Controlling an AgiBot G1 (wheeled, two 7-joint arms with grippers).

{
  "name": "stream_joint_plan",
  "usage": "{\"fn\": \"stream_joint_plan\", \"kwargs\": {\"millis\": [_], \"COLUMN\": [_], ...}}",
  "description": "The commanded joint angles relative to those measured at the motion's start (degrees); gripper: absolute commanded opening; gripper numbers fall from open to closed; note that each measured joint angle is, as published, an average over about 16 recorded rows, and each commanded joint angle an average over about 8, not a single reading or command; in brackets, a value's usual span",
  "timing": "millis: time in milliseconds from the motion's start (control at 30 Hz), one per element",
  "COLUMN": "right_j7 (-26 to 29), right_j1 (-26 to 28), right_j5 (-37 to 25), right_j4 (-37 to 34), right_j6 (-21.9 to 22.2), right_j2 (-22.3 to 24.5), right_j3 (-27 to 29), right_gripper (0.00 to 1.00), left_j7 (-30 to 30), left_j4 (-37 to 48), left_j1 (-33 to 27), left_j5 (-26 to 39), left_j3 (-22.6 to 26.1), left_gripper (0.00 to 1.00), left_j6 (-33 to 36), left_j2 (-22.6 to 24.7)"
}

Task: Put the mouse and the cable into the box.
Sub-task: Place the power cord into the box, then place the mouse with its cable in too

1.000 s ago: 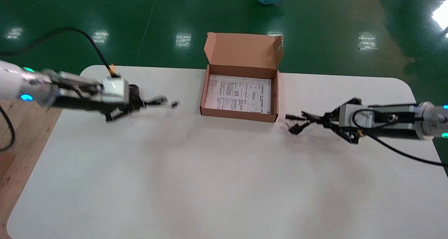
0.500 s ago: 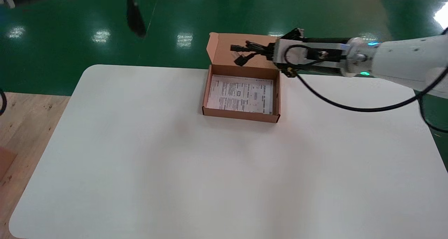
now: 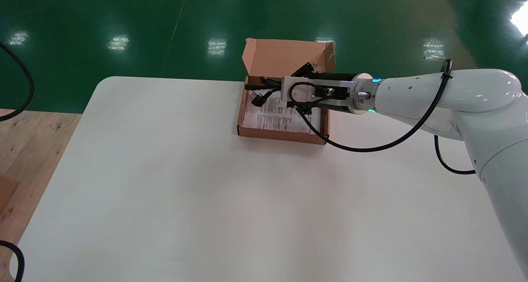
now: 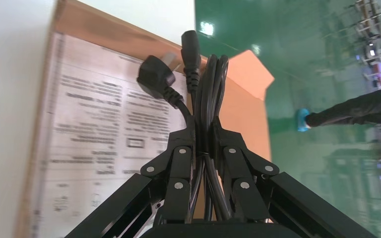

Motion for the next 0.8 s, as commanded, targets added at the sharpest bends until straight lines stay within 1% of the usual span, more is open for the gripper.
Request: {"fn": "stream_joint_plan", "kwargs": {"millis": [33, 200, 233, 433, 600, 700, 800], "right_j7": [0.19, 1.26, 1.35, 1.55, 1.39, 1.34, 1.59], "right_j1": [-0.15, -0.01, 0.05, 0.16, 0.56, 1.68, 3.53], "right_j5": [0.45, 1.47, 1.67, 2.94, 3.94, 4.82, 5.99], "right_j4": [-0.88, -1.39, -1.4, -1.37, -1.54, -2.63, -4.45], "right_j6": [-0.58, -2.23, -2.28, -2.04, -1.62, -1.23, -1.74], "right_j2": [-0.35, -0.4, -0.38, -0.34, -0.02, 1.13, 3.55], "right_j3": [-0.43, -1.99, -2.27, -3.75, -4.75, -4.64, -3.9], "right_gripper": [0.3, 0.92, 1.0, 1.0, 1.0, 1.0, 1.0], "left_j7": [1.05, 1.8, 1.86, 1.41, 0.87, 1.27, 2.05], "left_j4": [0.53, 2.9, 3.4, 6.81, 10.05, 11.98, 14.26], "left_j1": [-0.23, -1.11, -1.33, -2.62, -3.31, -3.22, -2.66], "left_j5": [-0.23, 0.53, 0.78, 2.66, 4.48, 5.36, 6.09], "left_j3": [-0.16, 0.5, 0.72, 2.44, 4.12, 5.09, 6.0], "left_gripper": [0.0, 0.0, 0.0, 0.0, 0.0, 0.0, 0.0], "left_j6": [0.7, 1.91, 2.29, 4.65, 6.39, 7.75, 9.22], "left_j2": [0.04, 0.43, 0.52, 1.37, 3.1, 5.01, 7.52]}}
